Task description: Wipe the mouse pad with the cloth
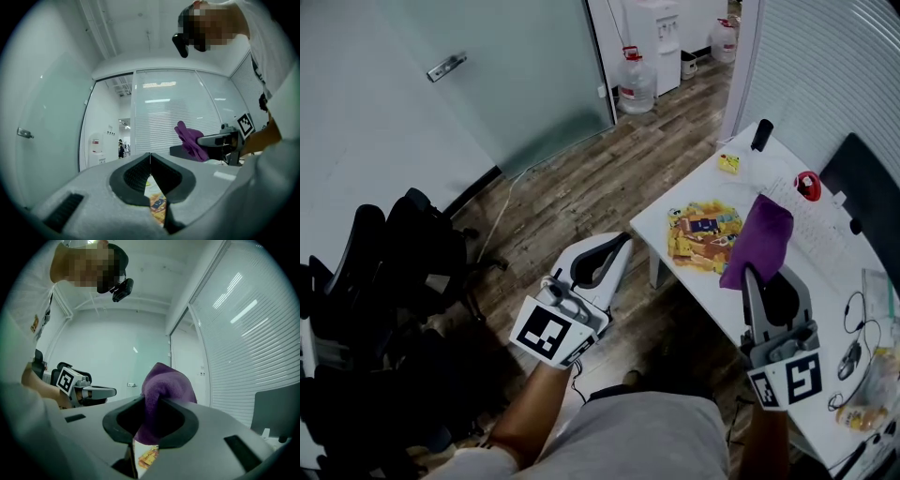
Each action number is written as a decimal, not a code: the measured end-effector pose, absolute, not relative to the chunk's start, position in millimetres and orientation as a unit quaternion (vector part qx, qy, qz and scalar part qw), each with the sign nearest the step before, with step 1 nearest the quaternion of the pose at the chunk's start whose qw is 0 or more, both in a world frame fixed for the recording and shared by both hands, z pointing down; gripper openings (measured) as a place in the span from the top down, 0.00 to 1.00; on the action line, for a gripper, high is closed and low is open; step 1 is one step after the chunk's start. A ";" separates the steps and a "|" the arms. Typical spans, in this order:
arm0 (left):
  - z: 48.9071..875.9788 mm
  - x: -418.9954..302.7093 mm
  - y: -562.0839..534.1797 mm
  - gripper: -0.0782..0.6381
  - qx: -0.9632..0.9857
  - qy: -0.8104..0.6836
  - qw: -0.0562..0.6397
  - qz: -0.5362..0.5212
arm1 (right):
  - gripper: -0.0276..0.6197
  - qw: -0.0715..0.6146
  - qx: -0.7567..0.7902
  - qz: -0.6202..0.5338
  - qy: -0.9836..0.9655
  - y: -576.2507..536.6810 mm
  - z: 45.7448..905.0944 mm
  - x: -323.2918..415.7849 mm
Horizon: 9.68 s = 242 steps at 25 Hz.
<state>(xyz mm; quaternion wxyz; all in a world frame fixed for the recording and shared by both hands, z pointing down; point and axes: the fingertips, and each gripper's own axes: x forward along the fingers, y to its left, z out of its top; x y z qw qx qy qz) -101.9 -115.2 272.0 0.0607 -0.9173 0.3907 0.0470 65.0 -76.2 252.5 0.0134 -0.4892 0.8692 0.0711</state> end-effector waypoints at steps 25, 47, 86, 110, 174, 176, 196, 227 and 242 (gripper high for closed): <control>376.1 -13.4 -199.6 0.87 -0.926 0.338 0.031 -0.167 | 0.85 -0.061 -0.411 0.008 0.909 -189.0 296.8 84.6; 529.4 -7.4 -208.5 0.87 -0.889 0.162 -0.036 -0.427 | 0.85 -0.333 -0.335 -0.070 0.879 -243.5 439.0 2.0; 563.5 -5.5 -211.7 0.87 -0.865 0.137 -0.080 -0.475 | 0.85 -0.449 -0.421 -0.150 0.774 -270.3 528.1 142.7; 563.3 -6.5 -211.4 0.87 -0.867 0.140 -0.080 -0.471 | 0.85 -0.414 -0.357 -0.146 0.825 -211.2 518.6 8.7; 562.8 -7.3 -211.3 0.87 -0.869 0.127 -0.072 -0.473 | 0.85 -0.443 -0.413 -0.189 0.773 -167.4 529.5 89.2; 563.6 -7.5 -211.5 0.87 -0.869 0.126 -0.072 -0.473 | 0.85 -0.444 -0.427 -0.199 0.762 -165.2 530.4 104.1; 558.1 -9.2 -215.2 0.87 -0.868 0.137 -0.064 -0.473 | 0.85 -0.389 -0.496 -0.225 0.743 -157.1 508.8 166.0; 307.4 7.9 -202.2 0.87 -0.961 0.274 0.023 0.021 | 0.85 -0.060 -0.491 -0.036 0.869 -176.4 328.1 94.8; 278.2 -4.8 -181.1 0.87 -0.956 0.275 0.056 0.079 | 0.85 0.028 -0.467 0.037 0.883 -156.6 290.1 69.9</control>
